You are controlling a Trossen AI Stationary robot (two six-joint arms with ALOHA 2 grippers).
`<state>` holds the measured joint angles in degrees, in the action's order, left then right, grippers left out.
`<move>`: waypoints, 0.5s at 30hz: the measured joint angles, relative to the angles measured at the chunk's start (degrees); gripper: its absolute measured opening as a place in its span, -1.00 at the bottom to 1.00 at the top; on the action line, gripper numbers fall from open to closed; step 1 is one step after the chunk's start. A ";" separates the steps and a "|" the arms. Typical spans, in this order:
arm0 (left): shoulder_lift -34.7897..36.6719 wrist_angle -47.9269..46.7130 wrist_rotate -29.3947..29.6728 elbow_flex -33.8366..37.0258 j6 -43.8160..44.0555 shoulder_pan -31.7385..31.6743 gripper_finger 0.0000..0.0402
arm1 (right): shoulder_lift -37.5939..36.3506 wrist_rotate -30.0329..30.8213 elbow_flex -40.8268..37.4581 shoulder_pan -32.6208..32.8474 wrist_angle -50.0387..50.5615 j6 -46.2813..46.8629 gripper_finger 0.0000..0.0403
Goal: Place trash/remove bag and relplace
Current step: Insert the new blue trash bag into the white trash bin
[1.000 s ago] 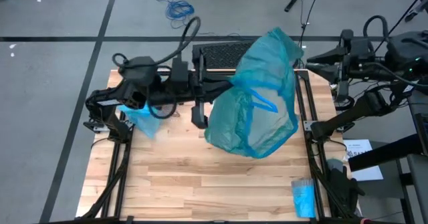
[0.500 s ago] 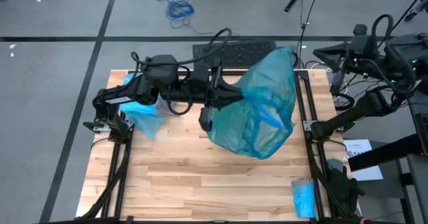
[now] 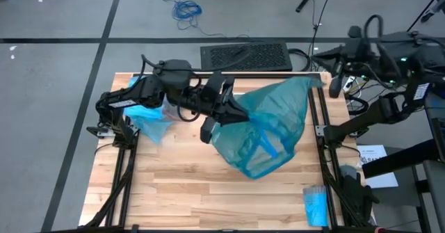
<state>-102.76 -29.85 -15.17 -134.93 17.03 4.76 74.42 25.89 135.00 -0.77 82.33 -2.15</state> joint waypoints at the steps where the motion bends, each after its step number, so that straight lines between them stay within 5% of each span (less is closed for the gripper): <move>1: 0.19 -1.95 -0.06 0.00 0.68 -0.09 -1.00 | 0.53 -2.78 0.00 -0.99 0.21 -0.02 -1.00; 7: 0.65 -9.05 -0.07 0.00 2.14 -0.19 -1.00 | 3.28 -16.59 -3.99 -5.55 2.28 0.50 -1.00; 15: 3.72 -18.11 3.47 0.00 1.78 -0.27 -1.00 | -0.01 -20.39 -14.49 -6.00 2.92 2.43 -1.00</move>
<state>-99.04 -47.97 -11.70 -134.93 18.81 4.49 74.41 5.51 120.51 -6.77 85.24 0.28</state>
